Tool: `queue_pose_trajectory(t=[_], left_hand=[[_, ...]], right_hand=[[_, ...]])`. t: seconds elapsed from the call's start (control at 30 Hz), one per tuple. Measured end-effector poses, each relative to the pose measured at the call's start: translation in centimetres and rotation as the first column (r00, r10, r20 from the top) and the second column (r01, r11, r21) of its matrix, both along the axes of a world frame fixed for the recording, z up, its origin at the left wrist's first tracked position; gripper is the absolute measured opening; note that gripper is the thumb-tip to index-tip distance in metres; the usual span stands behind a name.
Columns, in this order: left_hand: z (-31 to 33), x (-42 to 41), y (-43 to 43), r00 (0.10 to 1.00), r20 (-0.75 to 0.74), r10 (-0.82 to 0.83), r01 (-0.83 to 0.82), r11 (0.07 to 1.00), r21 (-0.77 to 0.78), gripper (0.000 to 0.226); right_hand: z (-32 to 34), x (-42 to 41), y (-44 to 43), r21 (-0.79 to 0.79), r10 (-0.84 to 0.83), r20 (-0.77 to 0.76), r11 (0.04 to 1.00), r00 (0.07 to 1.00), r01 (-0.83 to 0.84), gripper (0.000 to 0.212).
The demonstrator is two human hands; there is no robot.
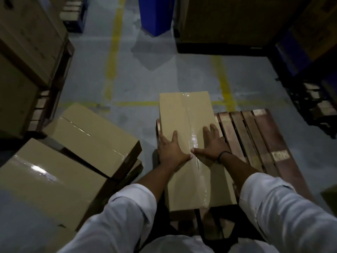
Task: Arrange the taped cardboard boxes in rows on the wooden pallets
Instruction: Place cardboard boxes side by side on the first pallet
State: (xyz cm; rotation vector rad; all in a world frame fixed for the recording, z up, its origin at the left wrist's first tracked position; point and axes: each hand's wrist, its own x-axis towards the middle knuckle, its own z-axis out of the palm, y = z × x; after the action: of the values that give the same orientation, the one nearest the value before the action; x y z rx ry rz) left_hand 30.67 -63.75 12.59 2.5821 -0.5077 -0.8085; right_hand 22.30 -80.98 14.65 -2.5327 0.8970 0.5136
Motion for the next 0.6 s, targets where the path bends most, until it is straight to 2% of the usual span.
queue_pose_trajectory(t=[0.2, 0.6], left_hand=[[-6.0, 2.1, -3.4, 0.998, 0.007, 0.063, -0.063, 0.998, 0.026, 0.127], [-22.3, 6.4, -7.7, 0.995, -0.002, 0.099, -0.099, 0.993, 0.057, 0.121]], right_hand=[[-6.0, 3.0, -3.6, 0.033, 0.04, -0.014, 0.999, 0.999, -0.04, 0.126], [-24.1, 8.2, -8.8, 0.098, 0.091, -0.004, 0.991, 0.996, -0.09, 0.133]])
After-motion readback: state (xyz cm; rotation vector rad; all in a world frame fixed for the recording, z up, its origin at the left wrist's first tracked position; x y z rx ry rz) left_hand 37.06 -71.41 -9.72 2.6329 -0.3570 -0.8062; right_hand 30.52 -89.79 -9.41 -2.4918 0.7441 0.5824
